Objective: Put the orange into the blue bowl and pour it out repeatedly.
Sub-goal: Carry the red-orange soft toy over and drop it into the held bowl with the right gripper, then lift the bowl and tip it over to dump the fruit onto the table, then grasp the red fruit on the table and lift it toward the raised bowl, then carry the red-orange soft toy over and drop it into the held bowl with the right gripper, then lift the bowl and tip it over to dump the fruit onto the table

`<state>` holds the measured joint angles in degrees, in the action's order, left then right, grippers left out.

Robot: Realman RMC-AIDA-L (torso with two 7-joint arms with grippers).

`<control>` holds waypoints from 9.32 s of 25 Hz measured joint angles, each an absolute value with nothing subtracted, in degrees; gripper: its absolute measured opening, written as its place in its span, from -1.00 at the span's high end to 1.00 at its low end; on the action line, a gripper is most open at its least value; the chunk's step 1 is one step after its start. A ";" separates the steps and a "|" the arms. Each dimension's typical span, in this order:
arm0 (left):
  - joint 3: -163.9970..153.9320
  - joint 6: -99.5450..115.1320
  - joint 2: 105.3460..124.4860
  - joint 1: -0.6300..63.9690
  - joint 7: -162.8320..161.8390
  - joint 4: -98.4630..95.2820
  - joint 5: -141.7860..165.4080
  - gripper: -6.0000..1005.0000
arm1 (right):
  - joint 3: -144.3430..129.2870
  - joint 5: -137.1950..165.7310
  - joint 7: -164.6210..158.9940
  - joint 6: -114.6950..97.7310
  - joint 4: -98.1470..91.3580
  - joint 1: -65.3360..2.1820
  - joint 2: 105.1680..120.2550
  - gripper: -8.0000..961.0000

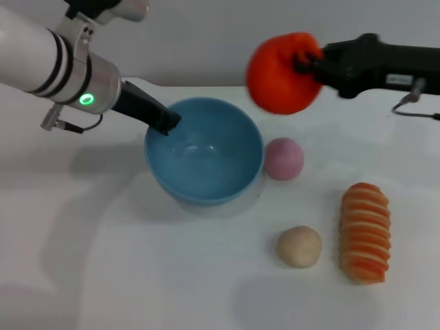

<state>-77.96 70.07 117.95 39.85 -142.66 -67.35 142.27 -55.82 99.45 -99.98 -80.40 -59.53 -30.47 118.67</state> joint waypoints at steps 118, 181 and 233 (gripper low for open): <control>-84.46 46.80 118.11 30.74 -138.66 -73.14 138.12 0.99 | -50.90 114.38 -107.32 -77.30 -41.70 -31.54 118.11 -0.12; -91.95 57.01 118.28 33.06 -142.75 -69.99 137.15 0.99 | -54.93 93.03 -101.32 -89.68 -51.40 -28.89 118.40 0.90; -123.39 8.54 118.43 11.90 -113.56 -85.68 165.56 0.99 | -32.20 74.16 -53.36 -81.04 -21.24 -19.64 118.42 -0.56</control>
<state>-123.39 8.54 118.43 11.90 -113.56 -85.68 165.56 -32.20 74.16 -53.36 -81.04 -21.24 -19.64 118.42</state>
